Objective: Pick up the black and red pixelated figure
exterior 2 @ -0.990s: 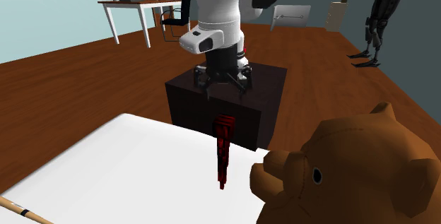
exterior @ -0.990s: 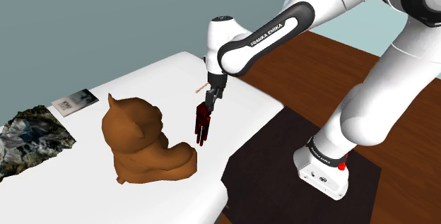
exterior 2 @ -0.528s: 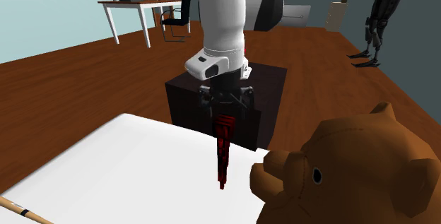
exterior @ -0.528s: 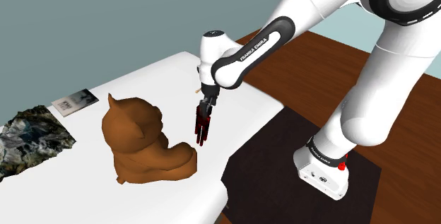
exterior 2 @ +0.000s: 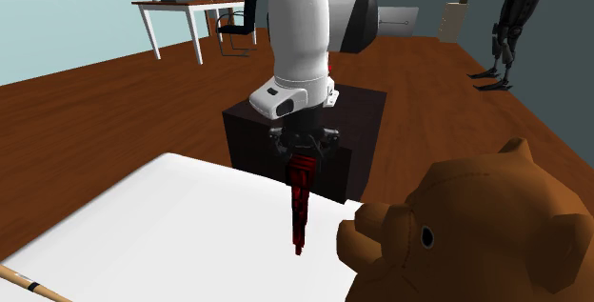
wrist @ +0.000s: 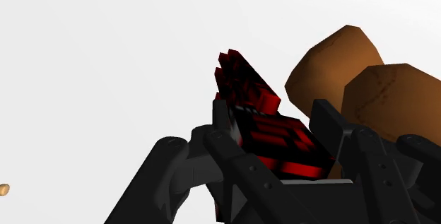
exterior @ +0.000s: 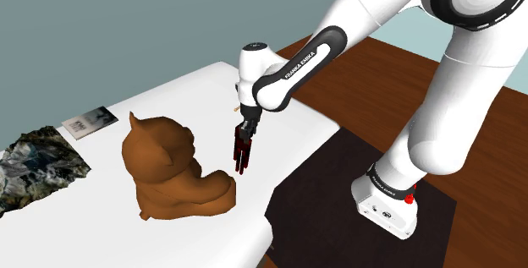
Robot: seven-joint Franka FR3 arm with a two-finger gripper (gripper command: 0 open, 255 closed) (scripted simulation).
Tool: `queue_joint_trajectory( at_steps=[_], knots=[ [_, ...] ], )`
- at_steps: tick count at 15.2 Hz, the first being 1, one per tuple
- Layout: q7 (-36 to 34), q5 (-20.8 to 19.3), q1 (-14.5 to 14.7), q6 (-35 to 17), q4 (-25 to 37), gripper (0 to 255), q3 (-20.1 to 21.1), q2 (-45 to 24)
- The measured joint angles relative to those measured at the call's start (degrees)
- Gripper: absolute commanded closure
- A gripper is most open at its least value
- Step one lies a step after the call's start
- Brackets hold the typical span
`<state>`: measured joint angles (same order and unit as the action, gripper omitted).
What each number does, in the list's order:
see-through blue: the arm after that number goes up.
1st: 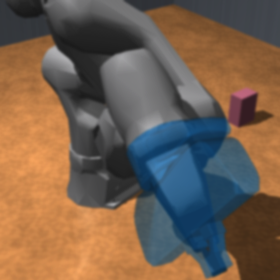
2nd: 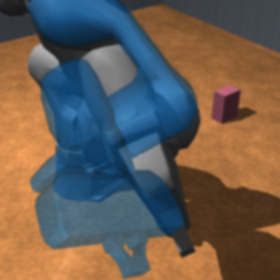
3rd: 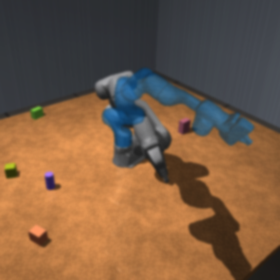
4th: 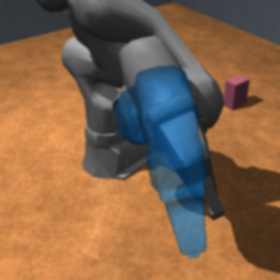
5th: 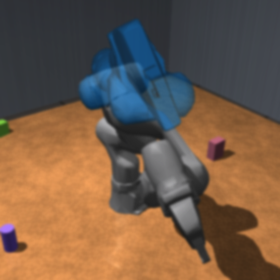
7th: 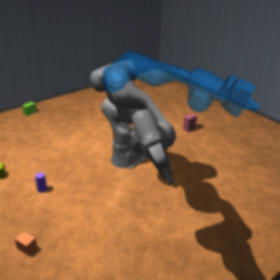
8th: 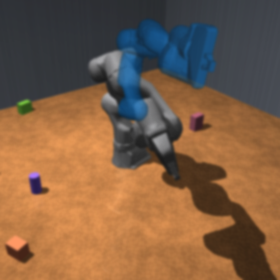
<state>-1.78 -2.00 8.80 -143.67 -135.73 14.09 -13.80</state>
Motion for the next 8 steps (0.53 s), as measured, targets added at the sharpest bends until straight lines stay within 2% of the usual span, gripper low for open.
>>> queue_joint_trajectory(
  at_steps=[8],
  knots=[
    [0.29,0.43,-0.12,0.94,-0.13,255,0.20,1.00]
  ],
)
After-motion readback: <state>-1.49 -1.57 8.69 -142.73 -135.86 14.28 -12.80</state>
